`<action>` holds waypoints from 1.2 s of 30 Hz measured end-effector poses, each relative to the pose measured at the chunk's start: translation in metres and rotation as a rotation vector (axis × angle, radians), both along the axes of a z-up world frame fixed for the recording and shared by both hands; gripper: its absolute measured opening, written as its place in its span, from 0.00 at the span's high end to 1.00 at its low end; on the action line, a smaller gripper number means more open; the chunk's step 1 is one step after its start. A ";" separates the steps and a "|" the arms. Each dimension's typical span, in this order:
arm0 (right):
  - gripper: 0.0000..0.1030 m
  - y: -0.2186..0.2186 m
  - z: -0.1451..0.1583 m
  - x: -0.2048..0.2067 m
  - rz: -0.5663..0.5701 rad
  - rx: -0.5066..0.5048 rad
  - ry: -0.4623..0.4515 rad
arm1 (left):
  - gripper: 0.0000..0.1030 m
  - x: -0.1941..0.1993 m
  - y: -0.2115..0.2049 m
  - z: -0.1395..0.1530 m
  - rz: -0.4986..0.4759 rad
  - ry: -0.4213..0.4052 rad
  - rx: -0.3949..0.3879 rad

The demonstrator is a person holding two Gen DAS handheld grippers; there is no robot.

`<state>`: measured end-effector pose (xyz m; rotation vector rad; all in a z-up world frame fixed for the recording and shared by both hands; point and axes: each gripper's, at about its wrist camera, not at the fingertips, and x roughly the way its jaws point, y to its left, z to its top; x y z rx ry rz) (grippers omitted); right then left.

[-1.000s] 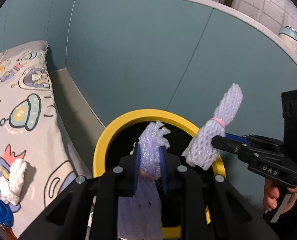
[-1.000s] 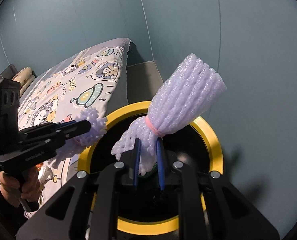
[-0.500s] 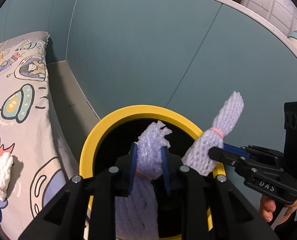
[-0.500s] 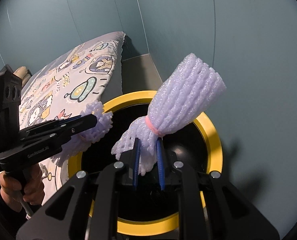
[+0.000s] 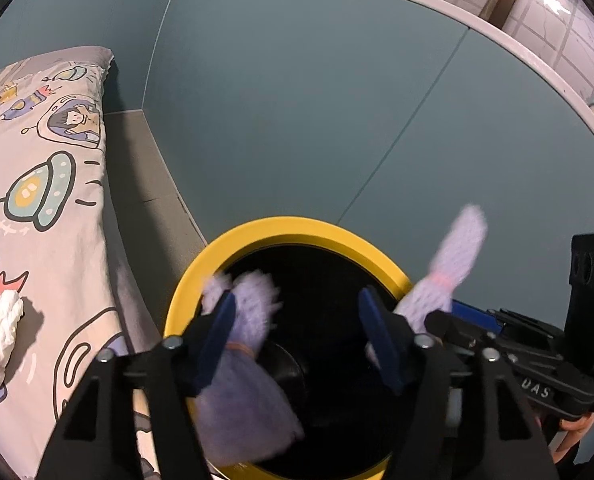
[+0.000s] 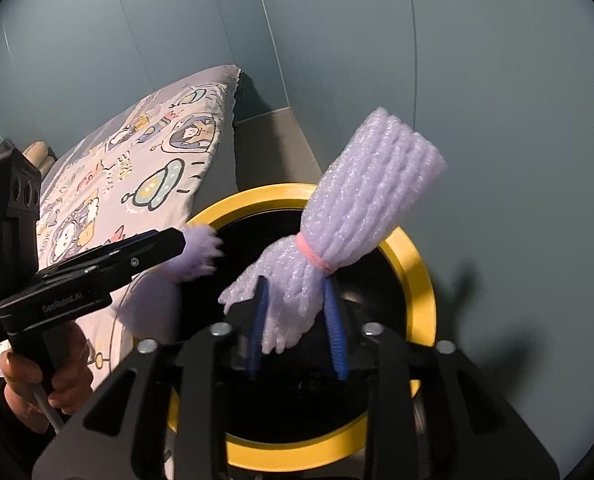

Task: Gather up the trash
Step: 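Carry both foam nets over the yellow bin and open both tools, then move both tools back toward the remaining trash on the bed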

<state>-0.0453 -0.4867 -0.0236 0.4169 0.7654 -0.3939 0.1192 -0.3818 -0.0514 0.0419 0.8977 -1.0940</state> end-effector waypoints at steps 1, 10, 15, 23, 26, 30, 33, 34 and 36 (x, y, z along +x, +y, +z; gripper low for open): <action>0.63 0.000 0.001 -0.001 -0.004 -0.003 -0.002 | 0.31 0.001 0.002 0.002 0.011 -0.004 -0.008; 0.57 0.004 0.012 -0.011 -0.040 -0.038 -0.010 | 0.16 0.010 0.030 0.017 0.114 -0.050 -0.030; 0.44 0.010 0.019 -0.018 -0.064 -0.048 -0.026 | 0.13 0.012 0.065 0.034 0.233 -0.141 -0.040; 0.21 0.042 0.037 -0.022 -0.040 -0.081 -0.091 | 0.07 0.024 0.138 0.061 0.357 -0.159 -0.100; 0.18 0.057 0.045 -0.019 -0.007 -0.093 -0.117 | 0.07 0.029 0.166 0.070 0.407 -0.178 -0.105; 0.09 0.081 0.058 -0.015 0.027 -0.126 -0.172 | 0.07 0.035 0.209 0.085 0.478 -0.198 -0.115; 0.08 0.101 0.067 -0.007 0.067 -0.133 -0.222 | 0.07 0.040 0.237 0.093 0.523 -0.223 -0.087; 0.08 0.107 0.070 -0.004 0.080 -0.136 -0.233 | 0.07 0.042 0.249 0.096 0.541 -0.236 -0.079; 0.07 0.122 0.076 0.004 0.108 -0.160 -0.258 | 0.07 0.046 0.271 0.100 0.579 -0.256 -0.062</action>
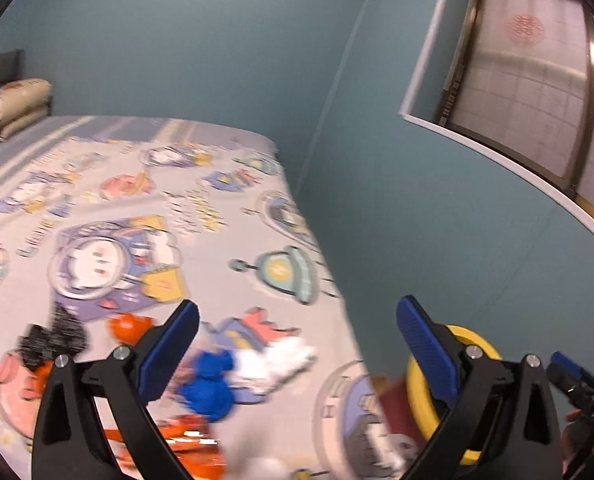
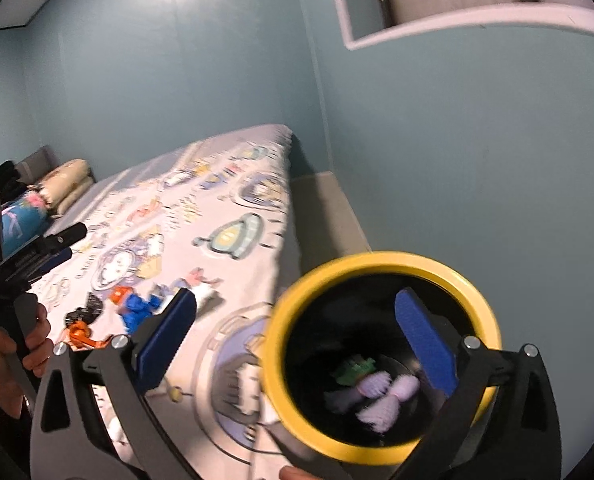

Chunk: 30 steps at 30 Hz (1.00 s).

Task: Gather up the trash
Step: 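Move both tools back toward the remaining trash on the bed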

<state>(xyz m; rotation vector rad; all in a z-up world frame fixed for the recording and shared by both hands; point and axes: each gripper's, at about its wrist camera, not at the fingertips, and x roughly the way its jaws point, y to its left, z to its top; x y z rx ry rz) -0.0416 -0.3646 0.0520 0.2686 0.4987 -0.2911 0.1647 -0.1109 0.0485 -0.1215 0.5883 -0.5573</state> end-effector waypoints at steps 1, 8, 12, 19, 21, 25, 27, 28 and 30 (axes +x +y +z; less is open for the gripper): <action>0.07 0.009 0.003 0.004 0.012 -0.019 -0.016 | 0.07 0.002 0.012 0.002 0.023 -0.003 0.010; 0.07 0.054 0.007 0.042 0.157 -0.013 -0.089 | 0.07 0.014 0.090 -0.001 0.177 -0.013 0.076; 0.07 0.081 0.002 0.066 0.204 -0.065 -0.093 | 0.07 0.023 0.120 -0.011 0.245 -0.017 0.124; 0.07 0.109 -0.026 0.121 0.280 -0.105 -0.007 | 0.07 0.053 0.163 -0.040 0.298 0.022 0.159; 0.07 0.113 -0.036 0.134 0.282 -0.118 0.012 | 0.07 0.062 0.173 -0.049 0.306 0.041 0.148; 0.08 0.117 -0.058 0.165 0.297 -0.106 0.083 | 0.07 0.081 0.188 -0.071 0.316 0.086 0.132; 0.08 0.121 -0.070 0.178 0.298 -0.113 0.114 | 0.07 0.089 0.188 -0.080 0.315 0.097 0.141; 0.08 0.123 -0.075 0.182 0.303 -0.118 0.127 | 0.07 0.092 0.187 -0.084 0.311 0.104 0.147; 0.08 0.127 -0.086 0.193 0.300 -0.140 0.155 | 0.07 0.099 0.180 -0.091 0.297 0.119 0.163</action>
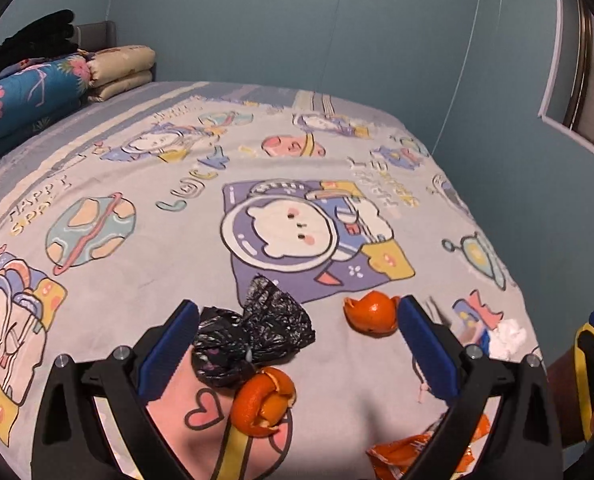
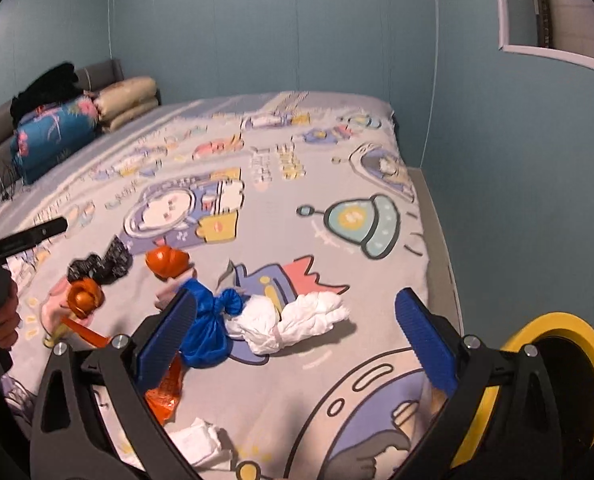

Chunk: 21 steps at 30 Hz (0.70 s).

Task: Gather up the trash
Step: 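Move both tools back toward the remaining trash on the bed, then grasp the orange peel with the left tool while the right tool grasps white tissue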

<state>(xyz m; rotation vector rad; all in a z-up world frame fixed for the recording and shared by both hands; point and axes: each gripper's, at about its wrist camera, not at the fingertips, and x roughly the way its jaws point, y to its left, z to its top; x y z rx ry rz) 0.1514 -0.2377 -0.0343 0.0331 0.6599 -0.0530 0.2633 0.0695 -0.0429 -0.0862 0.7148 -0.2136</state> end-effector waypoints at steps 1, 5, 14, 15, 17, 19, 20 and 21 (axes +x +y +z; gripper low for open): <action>0.08 0.001 -0.004 0.003 0.002 -0.007 0.007 | 0.07 0.004 -0.005 -0.004 -0.010 0.008 0.005; 0.08 0.004 -0.022 0.021 0.012 0.000 0.053 | 0.07 0.019 -0.029 -0.013 -0.042 0.024 0.023; 0.13 0.001 -0.056 0.052 -0.040 -0.006 0.143 | 0.07 0.060 -0.089 -0.048 -0.124 0.093 0.035; 0.14 -0.001 -0.058 0.055 -0.050 -0.004 0.154 | 0.07 0.062 -0.093 -0.050 -0.129 0.097 0.039; 0.17 -0.004 -0.064 0.061 -0.071 0.000 0.170 | 0.07 0.066 -0.101 -0.057 -0.148 0.107 0.052; 0.19 -0.007 -0.069 0.066 -0.076 0.014 0.189 | 0.07 0.069 -0.106 -0.062 -0.158 0.120 0.063; 0.19 -0.008 -0.071 0.067 -0.078 0.015 0.195 | 0.07 0.071 -0.108 -0.066 -0.166 0.128 0.064; 0.20 -0.008 -0.075 0.070 -0.081 0.012 0.203 | 0.07 0.071 -0.110 -0.068 -0.170 0.134 0.067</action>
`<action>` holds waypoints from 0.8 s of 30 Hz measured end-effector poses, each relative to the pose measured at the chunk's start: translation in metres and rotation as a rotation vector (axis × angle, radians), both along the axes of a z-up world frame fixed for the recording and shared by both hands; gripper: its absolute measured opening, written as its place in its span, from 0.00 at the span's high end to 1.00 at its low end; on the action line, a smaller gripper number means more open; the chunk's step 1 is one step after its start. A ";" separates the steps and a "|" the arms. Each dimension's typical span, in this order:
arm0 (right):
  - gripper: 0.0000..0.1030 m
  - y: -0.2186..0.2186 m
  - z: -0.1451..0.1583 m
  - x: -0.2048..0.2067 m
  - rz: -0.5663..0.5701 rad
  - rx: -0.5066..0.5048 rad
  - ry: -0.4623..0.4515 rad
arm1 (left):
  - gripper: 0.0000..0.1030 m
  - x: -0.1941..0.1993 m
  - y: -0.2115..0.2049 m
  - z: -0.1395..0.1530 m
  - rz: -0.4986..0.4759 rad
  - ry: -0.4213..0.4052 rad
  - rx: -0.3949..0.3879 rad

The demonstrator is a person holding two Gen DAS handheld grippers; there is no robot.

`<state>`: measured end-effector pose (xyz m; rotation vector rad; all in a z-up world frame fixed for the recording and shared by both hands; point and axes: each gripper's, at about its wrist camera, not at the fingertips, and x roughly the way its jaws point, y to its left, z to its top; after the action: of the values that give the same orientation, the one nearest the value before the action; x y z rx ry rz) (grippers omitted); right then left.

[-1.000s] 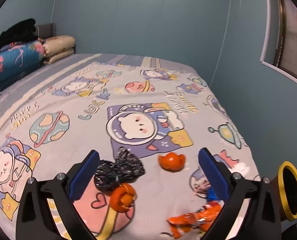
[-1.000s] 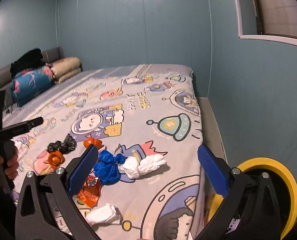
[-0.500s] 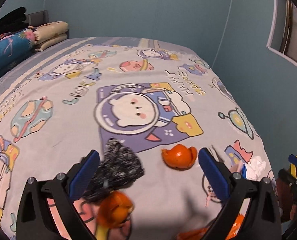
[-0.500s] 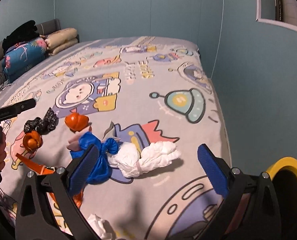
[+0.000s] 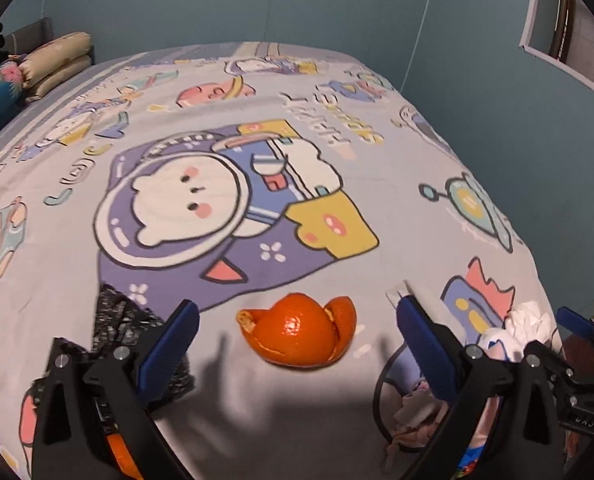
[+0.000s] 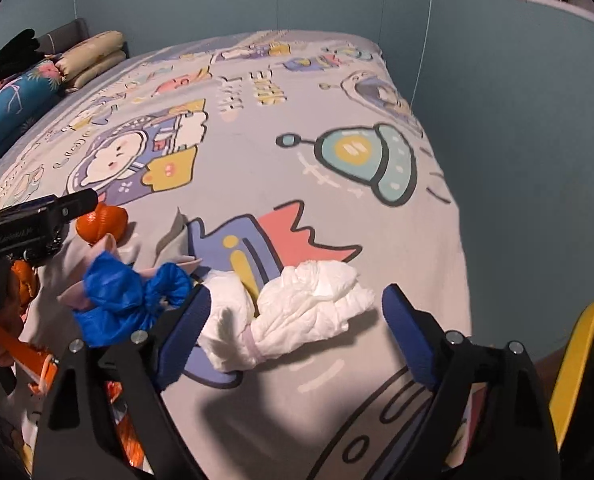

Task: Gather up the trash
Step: 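Grasp the orange peel with the left tool while the right tool grasps white tissue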

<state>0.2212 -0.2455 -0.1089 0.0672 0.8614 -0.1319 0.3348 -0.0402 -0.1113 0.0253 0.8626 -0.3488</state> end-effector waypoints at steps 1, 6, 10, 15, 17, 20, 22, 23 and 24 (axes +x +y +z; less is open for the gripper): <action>0.22 0.000 -0.002 0.002 0.001 -0.002 0.005 | 0.07 0.001 -0.001 -0.003 -0.003 0.004 0.008; 0.27 0.004 -0.010 0.009 0.000 -0.026 0.024 | 0.10 0.007 -0.001 -0.019 -0.004 0.033 0.015; 0.30 0.003 -0.016 0.015 -0.008 -0.019 0.046 | 0.21 0.010 -0.006 -0.029 -0.020 0.054 0.023; 0.33 0.007 -0.022 0.019 -0.003 -0.030 0.067 | 0.29 0.013 -0.012 -0.035 -0.035 0.063 0.033; 0.33 0.007 -0.025 0.021 -0.004 -0.030 0.075 | 0.32 0.016 -0.010 -0.033 -0.038 0.064 0.011; 0.33 0.007 -0.028 0.023 -0.005 -0.029 0.085 | 0.37 0.020 -0.010 -0.033 -0.040 0.068 -0.007; 0.34 0.007 -0.030 0.025 -0.007 -0.028 0.094 | 0.39 0.022 -0.013 -0.035 -0.044 0.066 0.001; 0.34 0.007 -0.030 0.026 -0.008 -0.027 0.098 | 0.41 0.022 -0.014 -0.035 -0.047 0.065 0.000; 0.36 0.008 -0.031 0.026 -0.009 -0.027 0.101 | 0.43 0.023 -0.015 -0.035 -0.048 0.065 -0.003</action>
<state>0.2471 -0.2377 -0.1399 0.0391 0.9595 -0.1560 0.3576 -0.0556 -0.1465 0.0320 0.9266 -0.3974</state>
